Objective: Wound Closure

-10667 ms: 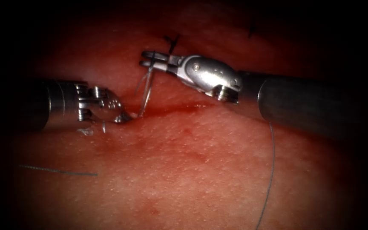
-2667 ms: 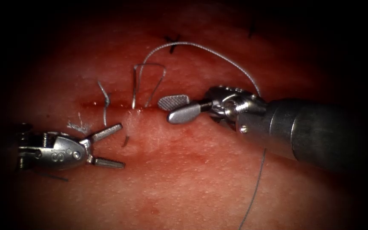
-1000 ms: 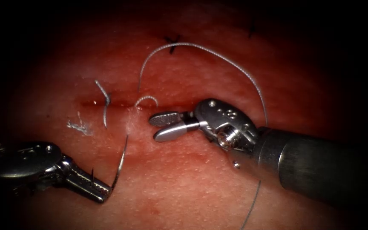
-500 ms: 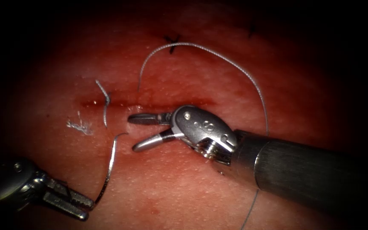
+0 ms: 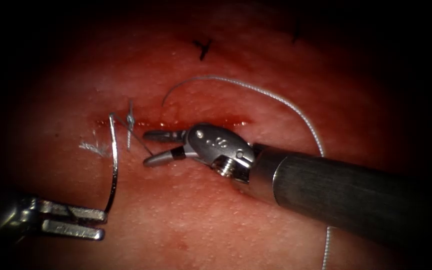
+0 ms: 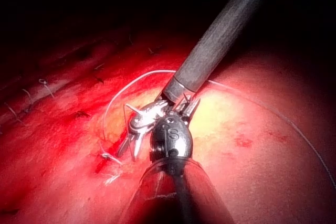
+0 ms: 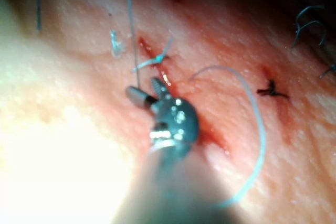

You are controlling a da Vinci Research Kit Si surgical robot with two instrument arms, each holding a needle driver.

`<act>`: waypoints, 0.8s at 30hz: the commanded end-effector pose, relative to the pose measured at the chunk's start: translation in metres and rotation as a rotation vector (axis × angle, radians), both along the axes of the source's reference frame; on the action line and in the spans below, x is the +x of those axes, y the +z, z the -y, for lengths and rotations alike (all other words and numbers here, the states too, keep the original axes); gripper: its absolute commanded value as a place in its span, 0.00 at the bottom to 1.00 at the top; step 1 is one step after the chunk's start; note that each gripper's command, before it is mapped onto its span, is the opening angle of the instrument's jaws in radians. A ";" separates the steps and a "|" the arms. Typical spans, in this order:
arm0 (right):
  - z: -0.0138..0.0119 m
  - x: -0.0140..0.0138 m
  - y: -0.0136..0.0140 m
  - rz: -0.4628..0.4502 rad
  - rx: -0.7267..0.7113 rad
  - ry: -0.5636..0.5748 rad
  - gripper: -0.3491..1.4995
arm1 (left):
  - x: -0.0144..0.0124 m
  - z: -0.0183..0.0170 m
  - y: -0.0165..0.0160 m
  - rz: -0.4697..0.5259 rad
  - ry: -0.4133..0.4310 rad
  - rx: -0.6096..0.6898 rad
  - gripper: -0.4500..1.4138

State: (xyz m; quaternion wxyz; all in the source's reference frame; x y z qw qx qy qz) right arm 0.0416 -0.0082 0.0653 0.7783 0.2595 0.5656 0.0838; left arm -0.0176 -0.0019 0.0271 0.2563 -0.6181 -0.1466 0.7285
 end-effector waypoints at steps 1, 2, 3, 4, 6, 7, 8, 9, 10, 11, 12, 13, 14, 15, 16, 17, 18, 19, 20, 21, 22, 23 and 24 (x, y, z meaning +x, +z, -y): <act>-0.0006 0.0010 -0.0011 -0.015 0.008 0.011 0.16 | -0.0007 -0.0003 0.0009 -0.032 -0.015 -0.023 0.00; -0.0005 0.0012 -0.0019 -0.019 0.015 0.013 0.00 | -0.0007 -0.0001 0.0012 -0.050 -0.027 -0.022 0.00; -0.0005 0.0012 -0.0019 -0.019 0.015 0.013 0.00 | -0.0007 -0.0001 0.0012 -0.050 -0.027 -0.022 0.00; -0.0004 0.0012 -0.0024 -0.024 0.020 0.009 0.00 | -0.0007 0.0000 0.0012 -0.042 -0.018 -0.031 0.00; -0.0002 0.0013 -0.0029 -0.025 0.023 0.009 0.00 | -0.0007 0.0003 0.0009 -0.040 -0.014 -0.041 0.00; -0.0002 0.0012 -0.0031 -0.028 0.024 0.010 0.00 | -0.0007 0.0003 0.0007 -0.041 -0.013 -0.047 0.00; -0.0001 0.0011 -0.0032 -0.024 0.024 0.004 0.00 | -0.0006 0.0003 0.0006 -0.042 -0.011 -0.057 0.00; 0.0005 0.0004 -0.0037 -0.026 0.031 -0.001 0.00 | -0.0003 0.0001 0.0006 -0.042 -0.004 -0.079 0.00; 0.0005 0.0004 -0.0037 -0.026 0.031 -0.001 0.00 | -0.0003 0.0001 0.0006 -0.042 -0.004 -0.079 0.00; 0.0009 0.0001 -0.0040 -0.027 0.031 -0.003 0.00 | -0.0001 -0.0001 0.0008 -0.045 -0.002 -0.090 0.00; 0.0017 -0.0005 -0.0048 -0.027 0.037 -0.007 0.00 | 0.0003 -0.0005 0.0014 -0.070 -0.010 -0.115 0.00; 0.0023 -0.0009 -0.0055 -0.024 0.036 -0.005 0.00 | 0.0006 -0.0007 0.0018 -0.092 -0.019 -0.127 0.00; 0.0037 -0.0017 -0.0079 0.002 0.036 0.023 0.00 | 0.0015 -0.0012 0.0037 -0.166 -0.048 -0.165 0.00; 0.0037 -0.0017 -0.0079 0.002 0.036 0.023 0.00 | 0.0015 -0.0012 0.0037 -0.166 -0.048 -0.165 0.00; 0.0040 -0.0018 -0.0089 0.012 0.039 0.033 0.00 | 0.0018 -0.0014 0.0046 -0.182 -0.055 -0.167 0.00; 0.0042 -0.0019 -0.0115 0.033 0.059 0.056 0.00 | 0.0024 -0.0016 0.0058 -0.206 -0.064 -0.181 0.00; 0.0042 -0.0019 -0.0128 0.037 0.069 0.069 0.00 | 0.0027 -0.0018 0.0065 -0.222 -0.066 -0.187 0.00; 0.0043 -0.0018 -0.0140 0.041 0.060 0.078 0.00 | 0.0030 -0.0020 0.0072 -0.251 -0.070 -0.200 0.00; 0.0044 -0.0018 -0.0151 0.039 0.058 0.082 0.00 | 0.0033 -0.0021 0.0078 -0.275 -0.074 -0.206 0.00; 0.0045 -0.0016 -0.0166 0.034 0.052 0.091 0.00 | 0.0035 -0.0023 0.0083 -0.291 -0.076 -0.212 0.00; 0.0049 -0.0014 -0.0185 0.029 0.043 0.092 0.00 | 0.0040 -0.0026 0.0093 -0.312 -0.081 -0.219 0.00; 0.0052 -0.0011 -0.0196 0.026 0.036 0.091 0.00 | 0.0042 -0.0027 0.0096 -0.320 -0.084 -0.219 0.00; 0.0054 -0.0009 -0.0203 0.023 0.039 0.089 0.00 | 0.0044 -0.0028 0.0097 -0.327 -0.085 -0.224 0.00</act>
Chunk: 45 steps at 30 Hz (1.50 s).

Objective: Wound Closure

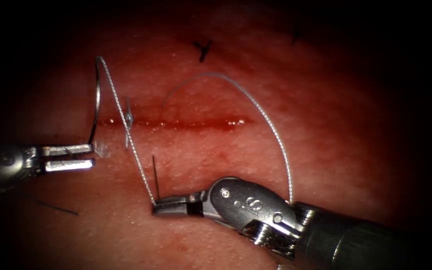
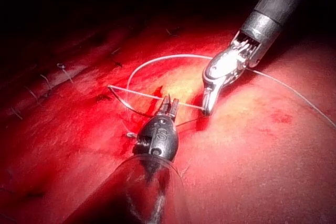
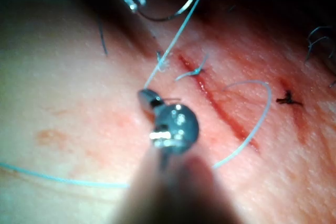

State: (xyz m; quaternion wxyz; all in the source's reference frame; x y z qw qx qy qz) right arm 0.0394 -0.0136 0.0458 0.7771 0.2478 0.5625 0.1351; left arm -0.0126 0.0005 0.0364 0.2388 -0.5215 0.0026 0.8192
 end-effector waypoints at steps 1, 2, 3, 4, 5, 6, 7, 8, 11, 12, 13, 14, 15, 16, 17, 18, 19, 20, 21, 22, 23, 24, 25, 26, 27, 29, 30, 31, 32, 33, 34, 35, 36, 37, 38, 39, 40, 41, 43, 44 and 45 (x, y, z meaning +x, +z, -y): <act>0.0009 0.0020 -0.0018 -0.040 0.007 -0.012 0.00 | -0.0004 -0.0005 0.0005 -0.014 -0.001 -0.015 0.00; 0.0013 0.0023 -0.0021 -0.052 0.009 -0.014 0.00 | -0.0003 -0.0005 0.0003 -0.020 -0.002 -0.018 0.00; 0.0015 0.0026 -0.0024 -0.053 0.009 -0.014 0.00 | -0.0002 -0.0005 0.0001 -0.025 -0.001 -0.020 0.00; 0.0016 0.0030 -0.0025 -0.054 0.009 -0.014 0.00 | -0.0002 -0.0006 -0.0002 -0.027 0.004 -0.028 0.00; 0.0015 0.0032 -0.0025 -0.048 0.008 -0.007 0.00 | -0.0001 -0.0007 -0.0005 -0.028 0.003 -0.031 0.00; 0.0008 0.0032 -0.0021 -0.028 -0.073 0.009 0.34 | 0.0005 -0.0012 -0.0015 -0.016 -0.014 -0.046 0.00; 0.0003 0.0031 -0.0018 -0.015 -0.098 0.018 0.49 | 0.0008 -0.0015 -0.0018 -0.008 -0.024 -0.052 0.00; -0.0002 0.0029 -0.0016 -0.006 -0.115 0.024 0.62 | 0.0014 -0.0019 -0.0023 0.003 -0.038 -0.065 0.00; -0.0026 0.0019 0.0005 0.021 -0.199 0.044 0.84 | 0.0049 -0.0034 -0.0037 -0.017 -0.103 -0.105 0.00; -0.0029 0.0018 0.0010 0.028 -0.206 0.047 0.85 | 0.0058 -0.0037 -0.0038 -0.031 -0.116 -0.115 0.00; -0.0031 0.0018 0.0014 0.031 -0.218 0.048 0.85 | 0.0065 -0.0039 -0.0038 -0.045 -0.124 -0.119 0.00; -0.0032 0.0017 0.0017 0.034 -0.230 0.048 0.86 | 0.0071 -0.0041 -0.0038 -0.051 -0.134 -0.120 0.00; -0.0034 0.0017 0.0020 0.036 -0.242 0.051 0.86 | 0.0076 -0.0043 -0.0038 -0.054 -0.140 -0.119 0.00; -0.0035 0.0016 0.0024 0.041 -0.254 0.052 0.86 | 0.0083 -0.0045 -0.0038 -0.059 -0.146 -0.120 0.00; -0.0036 0.0017 0.0027 0.044 -0.266 0.056 0.84 | 0.0086 -0.0046 -0.0037 -0.062 -0.150 -0.120 0.00; -0.0038 0.0018 0.0030 0.052 -0.267 0.065 0.82 | 0.0088 -0.0046 -0.0037 -0.068 -0.152 -0.120 0.00; -0.0042 0.0026 0.0040 0.075 -0.275 0.085 0.84 | 0.0089 -0.0047 -0.0036 -0.079 -0.158 -0.120 0.00; -0.0043 0.0030 0.0044 0.083 -0.278 0.094 0.84 | 0.0088 -0.0047 -0.0036 -0.084 -0.161 -0.120 0.00; -0.0042 0.0033 0.0051 0.086 -0.283 0.110 0.85 | 0.0085 -0.0046 -0.0036 -0.092 -0.163 -0.125 0.00; -0.0041 0.0034 0.0056 0.091 -0.287 0.117 0.85 | 0.0084 -0.0045 -0.0037 -0.091 -0.160 -0.130 0.00; -0.0040 0.0033 0.0067 0.108 -0.294 0.126 0.82 | 0.0080 -0.0043 -0.0040 -0.085 -0.158 -0.131 0.00; -0.0041 0.0032 0.0071 0.117 -0.295 0.131 0.79 | 0.0078 -0.0042 -0.0041 -0.082 -0.157 -0.131 0.00; -0.0046 0.0030 0.0077 0.131 -0.296 0.150 0.77 | 0.0075 -0.0041 -0.0042 -0.076 -0.155 -0.131 0.00; -0.0048 0.0030 0.0082 0.138 -0.297 0.169 0.77 | 0.0074 -0.0041 -0.0043 -0.073 -0.153 -0.131 0.00; -0.0048 0.0030 0.0085 0.143 -0.300 0.182 0.79 | 0.0073 -0.0041 -0.0043 -0.071 -0.153 -0.132 0.00; -0.0044 0.0029 0.0094 0.153 -0.276 0.220 0.65 | 0.0072 -0.0041 -0.0042 -0.071 -0.153 -0.132 0.00; -0.0042 0.0028 0.0097 0.157 -0.273 0.224 0.53 | 0.0072 -0.0041 -0.0042 -0.069 -0.152 -0.132 0.00; -0.0040 0.0028 0.0100 0.155 -0.265 0.228 0.38 | 0.0072 -0.0041 -0.0042 -0.068 -0.152 -0.133 0.00; -0.0039 0.0029 0.0102 0.155 -0.256 0.232 0.30 | 0.0072 -0.0041 -0.0042 -0.066 -0.151 -0.133 0.00; -0.0038 0.0030 0.0105 0.157 -0.253 0.234 0.26 | 0.0072 -0.0041 -0.0042 -0.065 -0.150 -0.133 0.00; -0.0036 0.0033 0.0108 0.161 -0.245 0.237 0.26 | 0.0071 -0.0041 -0.0041 -0.064 -0.150 -0.133 0.00; -0.0035 0.0035 0.0110 0.163 -0.242 0.240 0.28 | 0.0071 -0.0041 -0.0041 -0.062 -0.149 -0.133 0.00; -0.0034 0.0038 0.0112 0.164 -0.244 0.242 0.31 | 0.0070 -0.0041 -0.0041 -0.058 -0.147 -0.134 0.00; -0.0031 0.0044 0.0116 0.165 -0.243 0.246 0.33 | 0.0069 -0.0040 -0.0041 -0.053 -0.144 -0.135 0.00; -0.0030 0.0046 0.0117 0.161 -0.237 0.245 0.33 | 0.0068 -0.0040 -0.0041 -0.051 -0.144 -0.135 0.00; -0.0030 0.0046 0.0117 0.161 -0.237 0.245 0.33 | 0.0068 -0.0040 -0.0041 -0.051 -0.144 -0.135 0.00; -0.0029 0.0048 0.0117 0.157 -0.237 0.243 0.28 | 0.0067 -0.0039 -0.0041 -0.048 -0.143 -0.136 0.00; -0.0029 0.0048 0.0117 0.157 -0.237 0.243 0.23 | 0.0066 -0.0039 -0.0040 -0.049 -0.143 -0.136 0.00; -0.0030 0.0042 0.0113 0.148 -0.234 0.249 0.00 | 0.0066 -0.0039 -0.0040 -0.047 -0.142 -0.137 0.00; -0.0032 0.0038 0.0112 0.143 -0.233 0.252 0.00 | 0.0066 -0.0039 -0.0040 -0.045 -0.141 -0.137 0.00; -0.0033 0.0035 0.0111 0.138 -0.231 0.251 0.00 | 0.0066 -0.0039 -0.0040 -0.046 -0.141 -0.137 0.00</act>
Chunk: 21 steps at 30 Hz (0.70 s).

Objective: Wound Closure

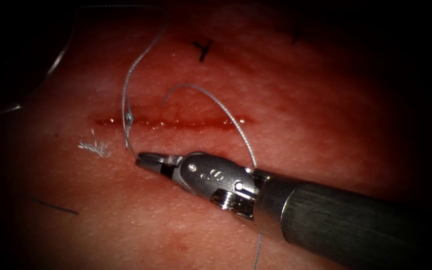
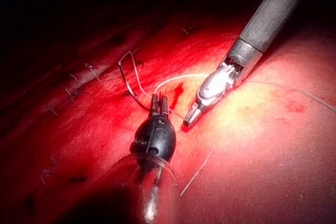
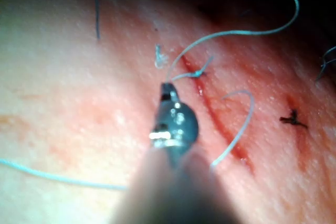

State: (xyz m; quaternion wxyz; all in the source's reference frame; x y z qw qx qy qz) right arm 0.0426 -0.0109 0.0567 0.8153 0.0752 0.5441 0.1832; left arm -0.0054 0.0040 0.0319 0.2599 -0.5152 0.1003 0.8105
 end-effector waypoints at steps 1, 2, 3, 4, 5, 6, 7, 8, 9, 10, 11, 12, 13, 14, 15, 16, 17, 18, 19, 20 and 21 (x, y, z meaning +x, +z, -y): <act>-0.0007 0.0001 0.0000 -0.005 -0.001 0.003 0.00 | -0.0006 -0.0004 0.0005 0.001 -0.001 -0.002 0.00; -0.0007 -0.0002 -0.0003 0.003 0.000 0.009 0.00 | -0.0006 -0.0004 0.0005 0.002 0.000 -0.002 0.00; -0.0007 -0.0004 -0.0006 0.006 0.002 0.011 0.00 | -0.0006 -0.0004 0.0005 0.004 0.001 -0.003 0.00; -0.0007 -0.0007 -0.0015 0.011 0.013 0.026 0.00 | -0.0006 -0.0003 0.0006 0.004 0.001 -0.004 0.00; -0.0006 -0.0008 -0.0019 0.013 0.010 0.029 0.00 | -0.0006 -0.0003 0.0007 0.004 0.001 -0.005 0.00; -0.0004 -0.0009 -0.0024 0.015 0.007 0.028 0.00 | -0.0006 -0.0002 0.0008 0.003 0.001 -0.006 0.00; 0.0000 -0.0009 -0.0032 0.010 0.004 0.022 0.00 | -0.0006 -0.0001 0.0010 0.004 0.002 -0.008 0.00; 0.0004 -0.0009 -0.0038 0.007 0.006 0.019 0.00 | -0.0007 0.0000 0.0011 0.005 0.002 -0.010 0.00; 0.0008 -0.0009 -0.0044 0.000 0.007 0.016 0.00 | -0.0007 0.0000 0.0012 0.009 0.005 -0.011 0.00; 0.0013 -0.0010 -0.0050 -0.006 0.008 0.015 0.00 | -0.0008 0.0000 0.0013 0.012 0.007 -0.012 0.00; 0.0020 -0.0010 -0.0058 -0.009 -0.002 0.007 0.00 | -0.0010 0.0000 0.0015 0.013 0.007 -0.013 0.00; 0.0025 -0.0010 -0.0064 -0.009 -0.007 0.004 0.00 | -0.0012 0.0000 0.0016 0.009 0.007 -0.019 0.00; 0.0029 -0.0010 -0.0070 -0.010 -0.018 0.001 0.00 | -0.0014 0.0001 0.0017 0.011 0.008 -0.021 0.00; 0.0035 -0.0012 -0.0077 -0.007 -0.021 -0.007 0.00 | -0.0016 0.0003 0.0019 0.010 0.007 -0.024 0.00; 0.0043 -0.0015 -0.0089 -0.007 -0.023 -0.019 0.00 | -0.0021 0.0009 0.0022 0.012 0.007 -0.031 0.00; 0.0048 -0.0018 -0.0096 -0.008 -0.027 -0.024 0.00 | -0.0023 0.0011 0.0023 0.015 0.004 -0.029 0.00; 0.0052 -0.0020 -0.0101 -0.009 -0.032 -0.028 0.00 | -0.0025 0.0015 0.0025 0.015 0.004 -0.032 0.00; 0.0055 -0.0023 -0.0107 -0.008 -0.032 -0.029 0.00 | -0.0026 0.0018 0.0026 0.017 0.002 -0.031 0.00; 0.0061 -0.0026 -0.0113 -0.010 -0.037 -0.034 0.00 | -0.0028 0.0023 0.0029 0.022 0.000 -0.032 0.00; 0.0065 -0.0029 -0.0118 -0.011 -0.037 -0.036 0.00 | -0.0029 0.0026 0.0031 0.024 -0.002 -0.032 0.00; 0.0070 -0.0032 -0.0122 -0.010 -0.037 -0.037 0.00 | -0.0031 0.0029 0.0034 0.024 -0.002 -0.036 0.00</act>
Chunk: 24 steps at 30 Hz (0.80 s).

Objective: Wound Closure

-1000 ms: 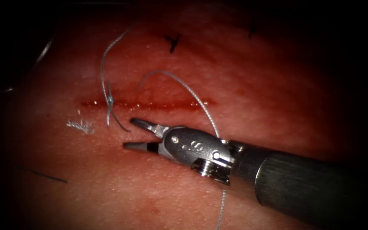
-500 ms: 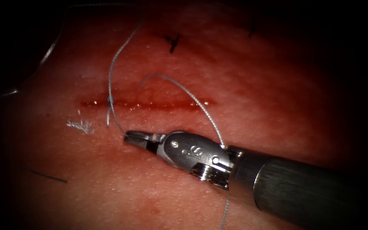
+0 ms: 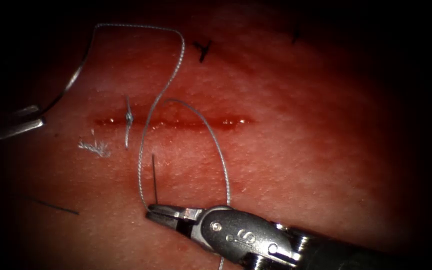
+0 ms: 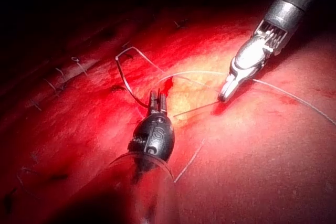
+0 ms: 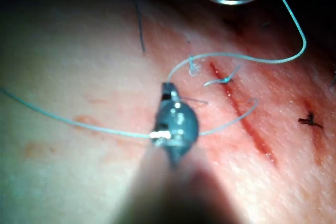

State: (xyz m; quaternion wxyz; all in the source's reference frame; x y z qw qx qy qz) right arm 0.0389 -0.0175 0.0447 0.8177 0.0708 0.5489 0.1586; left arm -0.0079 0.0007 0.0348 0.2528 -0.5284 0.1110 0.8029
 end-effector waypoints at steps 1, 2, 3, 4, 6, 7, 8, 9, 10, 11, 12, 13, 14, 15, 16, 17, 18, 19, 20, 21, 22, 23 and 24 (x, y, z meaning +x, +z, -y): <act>0.0010 0.0000 -0.0009 -0.004 -0.007 -0.008 0.00 | -0.0008 0.0001 0.0008 0.004 -0.004 -0.003 0.00; 0.0019 -0.0006 -0.0018 -0.005 -0.008 -0.011 0.00 | -0.0012 0.0007 0.0013 0.010 -0.004 -0.006 0.00; 0.0023 -0.0009 -0.0023 -0.006 -0.009 -0.014 0.00 | -0.0014 0.0010 0.0016 0.008 -0.005 -0.010 0.00; 0.0029 -0.0013 -0.0029 -0.007 -0.009 -0.017 0.00 | -0.0015 0.0011 0.0018 0.009 -0.004 -0.012 0.00; 0.0041 -0.0021 -0.0042 -0.010 -0.010 -0.024 0.00 | -0.0019 0.0010 0.0020 0.011 -0.010 -0.008 0.00; 0.0042 -0.0022 -0.0044 -0.011 -0.015 -0.027 0.00 | -0.0020 0.0010 0.0020 0.015 -0.007 -0.009 0.00; 0.0037 -0.0022 -0.0045 -0.006 -0.027 -0.032 0.00 | -0.0021 0.0011 0.0019 0.019 -0.004 -0.009 0.00; 0.0032 -0.0021 -0.0043 -0.008 -0.026 -0.021 0.10 | -0.0021 0.0011 0.0018 0.019 -0.004 -0.009 0.00; 0.0026 -0.0019 -0.0041 -0.009 -0.031 -0.008 0.28 | -0.0021 0.0011 0.0018 0.019 -0.004 -0.009 0.00; 0.0017 -0.0017 -0.0035 -0.010 -0.035 0.010 0.52 | -0.0020 0.0010 0.0017 0.019 -0.004 -0.008 0.00; 0.0010 -0.0015 -0.0030 -0.005 -0.034 0.019 0.64 | -0.0020 0.0010 0.0017 0.020 -0.003 -0.007 0.00; 0.0003 -0.0012 -0.0025 0.003 -0.043 0.022 0.74 | -0.0019 0.0009 0.0016 0.022 -0.004 -0.008 0.00; -0.0006 -0.0009 -0.0018 0.013 -0.046 0.030 0.81 | -0.0017 0.0008 0.0016 0.025 -0.006 -0.008 0.00; -0.0012 -0.0006 -0.0012 0.020 -0.050 0.035 0.85 | -0.0016 0.0007 0.0015 0.028 -0.009 -0.010 0.00; -0.0017 -0.0004 -0.0006 0.029 -0.056 0.040 0.87 | -0.0014 0.0006 0.0015 0.036 -0.012 -0.013 0.00; -0.0022 -0.0003 0.0000 0.032 -0.055 0.044 0.87 | -0.0012 0.0004 0.0013 0.041 -0.024 -0.018 0.00; -0.0028 -0.0001 0.0007 0.032 -0.054 0.045 0.87 | -0.0009 0.0003 0.0013 0.044 -0.035 -0.021 0.00; -0.0032 -0.0001 0.0012 0.034 -0.054 0.047 0.87 | -0.0006 0.0002 0.0011 0.044 -0.046 -0.024 0.00; -0.0037 0.0000 0.0018 0.036 -0.053 0.050 0.87 | -0.0001 -0.0001 0.0009 0.047 -0.056 -0.025 0.00; -0.0043 0.0001 0.0025 0.041 -0.053 0.055 0.87 | 0.0005 -0.0003 0.0006 0.048 -0.069 -0.027 0.00; -0.0046 0.0002 0.0028 0.043 -0.053 0.060 0.86 | 0.0009 -0.0004 0.0004 0.052 -0.075 -0.029 0.00; -0.0051 0.0003 0.0033 0.051 -0.052 0.060 0.86 | 0.0011 -0.0005 0.0003 0.052 -0.077 -0.029 0.00; -0.0054 0.0004 0.0036 0.054 -0.051 0.060 0.85 | 0.0012 -0.0006 0.0002 0.052 -0.080 -0.029 0.00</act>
